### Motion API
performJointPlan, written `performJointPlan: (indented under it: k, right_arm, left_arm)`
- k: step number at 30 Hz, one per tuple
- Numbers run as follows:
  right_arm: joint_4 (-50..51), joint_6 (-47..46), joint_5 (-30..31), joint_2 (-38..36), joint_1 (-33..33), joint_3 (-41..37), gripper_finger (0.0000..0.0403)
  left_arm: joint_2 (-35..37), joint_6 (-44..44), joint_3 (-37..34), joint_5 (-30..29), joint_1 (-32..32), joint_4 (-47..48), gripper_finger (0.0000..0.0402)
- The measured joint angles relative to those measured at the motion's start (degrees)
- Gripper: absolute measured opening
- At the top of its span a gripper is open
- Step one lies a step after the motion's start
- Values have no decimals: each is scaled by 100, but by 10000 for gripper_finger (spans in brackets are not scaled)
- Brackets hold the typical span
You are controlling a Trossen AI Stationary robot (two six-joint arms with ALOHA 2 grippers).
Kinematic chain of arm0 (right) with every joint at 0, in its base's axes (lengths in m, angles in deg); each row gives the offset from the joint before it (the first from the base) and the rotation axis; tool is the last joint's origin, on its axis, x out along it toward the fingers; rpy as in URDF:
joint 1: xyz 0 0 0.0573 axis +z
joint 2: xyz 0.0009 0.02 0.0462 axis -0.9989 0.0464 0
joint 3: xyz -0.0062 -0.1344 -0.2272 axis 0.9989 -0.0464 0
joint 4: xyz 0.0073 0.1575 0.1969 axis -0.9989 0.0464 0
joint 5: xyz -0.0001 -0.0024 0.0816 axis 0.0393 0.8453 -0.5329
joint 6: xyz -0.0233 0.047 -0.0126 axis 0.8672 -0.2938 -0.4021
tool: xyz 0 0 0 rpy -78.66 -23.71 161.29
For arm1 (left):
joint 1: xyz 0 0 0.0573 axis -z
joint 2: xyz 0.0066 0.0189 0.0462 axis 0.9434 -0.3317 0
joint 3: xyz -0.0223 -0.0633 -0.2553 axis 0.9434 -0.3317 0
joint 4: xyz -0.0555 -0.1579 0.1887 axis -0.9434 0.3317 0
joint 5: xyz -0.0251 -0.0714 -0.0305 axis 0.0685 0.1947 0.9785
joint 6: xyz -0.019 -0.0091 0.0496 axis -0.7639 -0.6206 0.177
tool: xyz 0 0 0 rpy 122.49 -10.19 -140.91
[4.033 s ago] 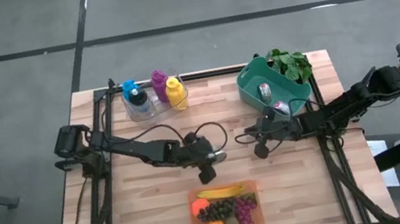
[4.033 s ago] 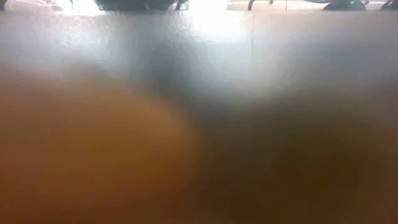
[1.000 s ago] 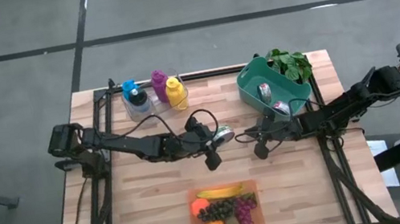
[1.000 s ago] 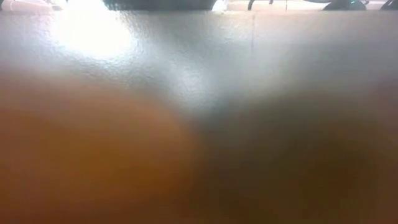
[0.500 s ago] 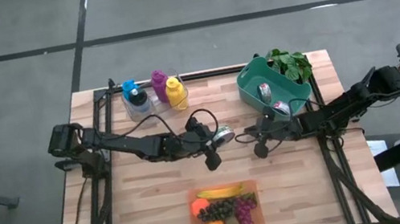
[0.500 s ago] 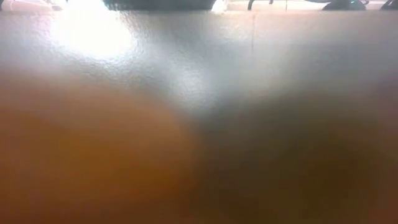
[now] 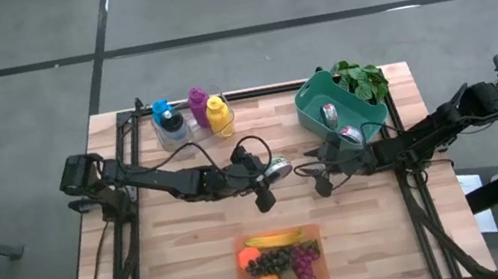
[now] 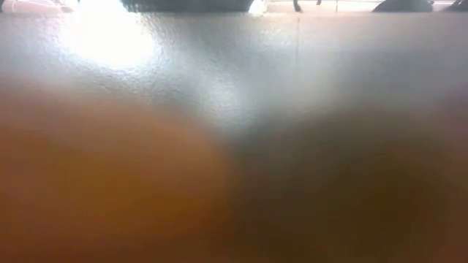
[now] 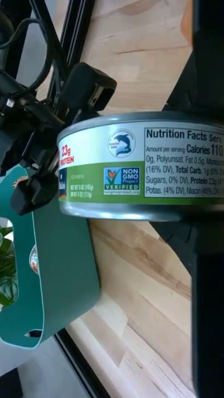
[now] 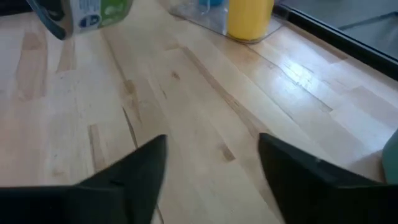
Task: Pick & Place Food Item
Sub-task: Put the green and white tuna can into the green bin
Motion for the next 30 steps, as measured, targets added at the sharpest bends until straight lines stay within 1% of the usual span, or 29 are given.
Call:
performJointPlan:
  k: [6, 9, 11, 18, 23, 30]
  right_arm:
    - [-255, -39, -4, 0, 0, 0, 356]
    - [-278, -22, -7, 0, 0, 0, 391]
    - [-270, -19, -9, 0, 0, 0, 396]
    - [-272, -20, -22, 0, 0, 0, 391]
    - [-270, -20, -24, 0, 0, 0, 390]
    - [-282, -25, -22, 0, -2, 0, 390]
  left_arm:
    - [0, 0, 0, 0, -4, 2, 131]
    - [0, 0, 0, 0, -4, 2, 131]
    - [0, 2, 0, 0, -4, 2, 131]
    - [0, 3, 0, 2, -4, 4, 131]
    - [0, 180, 0, 116, -4, 6, 131]
    - [0, 188, 0, 224, -7, 4, 131]
